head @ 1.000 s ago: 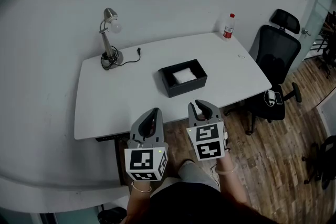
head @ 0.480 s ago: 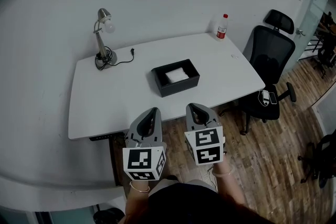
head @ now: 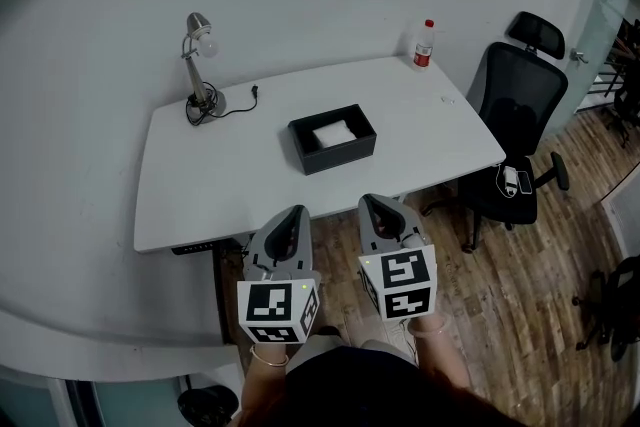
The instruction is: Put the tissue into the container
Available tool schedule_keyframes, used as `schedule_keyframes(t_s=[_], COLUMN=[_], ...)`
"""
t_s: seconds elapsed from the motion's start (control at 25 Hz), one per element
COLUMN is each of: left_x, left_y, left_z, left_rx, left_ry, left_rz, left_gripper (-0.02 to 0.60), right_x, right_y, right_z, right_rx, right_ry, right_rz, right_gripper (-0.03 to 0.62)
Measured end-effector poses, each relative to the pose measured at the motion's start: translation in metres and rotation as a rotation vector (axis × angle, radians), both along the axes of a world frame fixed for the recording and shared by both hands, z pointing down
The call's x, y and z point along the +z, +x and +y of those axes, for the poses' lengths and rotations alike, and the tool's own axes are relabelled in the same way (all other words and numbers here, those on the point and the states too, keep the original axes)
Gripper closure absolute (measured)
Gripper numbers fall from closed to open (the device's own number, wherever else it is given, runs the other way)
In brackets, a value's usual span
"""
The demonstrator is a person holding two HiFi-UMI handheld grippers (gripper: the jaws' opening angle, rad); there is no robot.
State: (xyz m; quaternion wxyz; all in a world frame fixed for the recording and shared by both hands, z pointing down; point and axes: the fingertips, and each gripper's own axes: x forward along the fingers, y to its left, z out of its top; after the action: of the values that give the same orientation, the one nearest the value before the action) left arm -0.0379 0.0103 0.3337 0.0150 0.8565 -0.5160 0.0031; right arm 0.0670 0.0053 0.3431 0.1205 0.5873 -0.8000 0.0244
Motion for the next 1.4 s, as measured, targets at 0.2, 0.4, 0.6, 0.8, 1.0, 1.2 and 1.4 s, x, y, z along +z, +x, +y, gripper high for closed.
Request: schedule_keyframes(t_s=[0.2, 0.4, 0.6, 0.8, 1.0, 1.2, 1.4], left_x=[-0.002, -0.001, -0.001, 0.001, -0.002, -0.005, -0.006], left_y=[0.009, 0.02, 0.034, 0.046, 0.055, 0.061, 0.071], left_z=[0.013, 0.031, 0.053, 0.077, 0.1, 0.117, 0.134], left_rx=[-0.012, -0.026, -0.04, -0.047, -0.055, -0.058, -0.053], left_ry=[0.002, -0.005, -0.008, -0.008, -0.001, 0.002, 0.008], left_rz=[-0.011, -0.024, -0.033, -0.029, -0.035, -0.027, -0.035], left_gripper=[0.554, 0.554, 0.554, 0.554, 0.554, 0.554, 0.554], right_x=[-0.002, -0.005, -0.009, -0.009, -0.016, -0.019, -0.02], right_y=[0.008, 0.02, 0.033, 0.045, 0.052, 0.057, 0.064], right_z=[0.013, 0.03, 0.052, 0.075, 0.095, 0.111, 0.128], right_rx=[-0.013, -0.021, -0.043, -0.057, -0.081, -0.094, -0.098], right_ry=[0.014, 0.027, 0.047, 0.068, 0.1, 0.127, 0.141], right_rz=[0.005, -0.009, -0.012, -0.012, -0.015, -0.002, -0.015], right_gripper=[0.574, 0.574, 0.574, 0.574, 0.574, 0.574, 0.574])
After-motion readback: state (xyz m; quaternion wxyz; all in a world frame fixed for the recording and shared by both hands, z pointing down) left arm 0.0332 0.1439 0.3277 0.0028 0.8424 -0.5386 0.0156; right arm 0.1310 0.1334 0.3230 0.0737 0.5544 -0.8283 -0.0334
